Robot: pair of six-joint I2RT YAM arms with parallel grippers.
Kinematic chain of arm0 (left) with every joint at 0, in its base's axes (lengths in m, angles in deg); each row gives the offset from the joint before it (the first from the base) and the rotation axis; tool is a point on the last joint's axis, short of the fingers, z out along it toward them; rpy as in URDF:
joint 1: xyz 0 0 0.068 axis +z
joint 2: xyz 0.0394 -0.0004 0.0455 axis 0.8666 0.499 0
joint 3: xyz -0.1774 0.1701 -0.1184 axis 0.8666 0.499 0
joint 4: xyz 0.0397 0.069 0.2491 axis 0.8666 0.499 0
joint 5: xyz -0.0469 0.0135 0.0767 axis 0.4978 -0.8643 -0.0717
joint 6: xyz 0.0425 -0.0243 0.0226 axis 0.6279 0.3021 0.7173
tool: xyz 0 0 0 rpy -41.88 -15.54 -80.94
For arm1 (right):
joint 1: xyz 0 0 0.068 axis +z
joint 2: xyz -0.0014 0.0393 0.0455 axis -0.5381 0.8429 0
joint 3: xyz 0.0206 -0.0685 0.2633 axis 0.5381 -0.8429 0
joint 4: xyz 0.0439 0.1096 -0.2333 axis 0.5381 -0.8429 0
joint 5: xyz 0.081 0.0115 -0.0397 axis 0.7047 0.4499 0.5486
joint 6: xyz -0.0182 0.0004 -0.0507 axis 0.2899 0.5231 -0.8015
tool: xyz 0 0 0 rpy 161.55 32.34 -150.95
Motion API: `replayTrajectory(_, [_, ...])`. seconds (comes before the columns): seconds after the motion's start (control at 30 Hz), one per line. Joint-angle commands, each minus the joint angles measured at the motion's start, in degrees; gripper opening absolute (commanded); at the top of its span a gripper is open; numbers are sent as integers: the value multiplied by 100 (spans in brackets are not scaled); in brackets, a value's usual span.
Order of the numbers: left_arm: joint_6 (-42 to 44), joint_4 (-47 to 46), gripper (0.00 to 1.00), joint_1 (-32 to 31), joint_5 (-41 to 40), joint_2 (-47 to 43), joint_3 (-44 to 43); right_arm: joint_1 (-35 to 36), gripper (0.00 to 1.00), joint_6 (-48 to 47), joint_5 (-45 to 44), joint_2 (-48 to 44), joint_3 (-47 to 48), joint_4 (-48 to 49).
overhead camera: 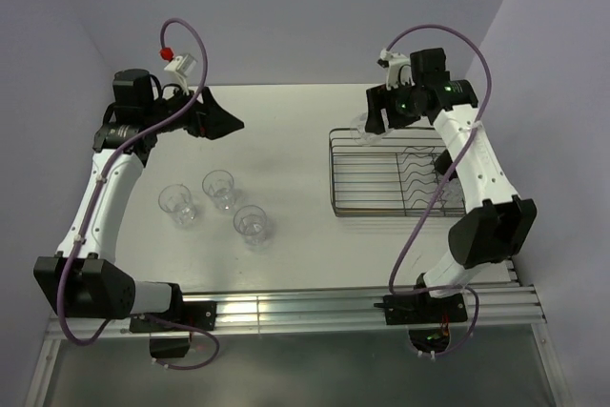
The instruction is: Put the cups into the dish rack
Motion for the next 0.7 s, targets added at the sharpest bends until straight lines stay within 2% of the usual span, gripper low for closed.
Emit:
replayTrajectory(0.0, [345,162,99,-1,-10,-33,-89,-30,31,-766,-574,184,349,-578])
replayTrajectory(0.4, [372,118,99,-1,78,81,122,31,29,-846,-1058,1292,1061,-1114])
replayTrajectory(0.67, [371,223,99,8,130,204,87,497,29,-732,-1084,1801,1263,-1238])
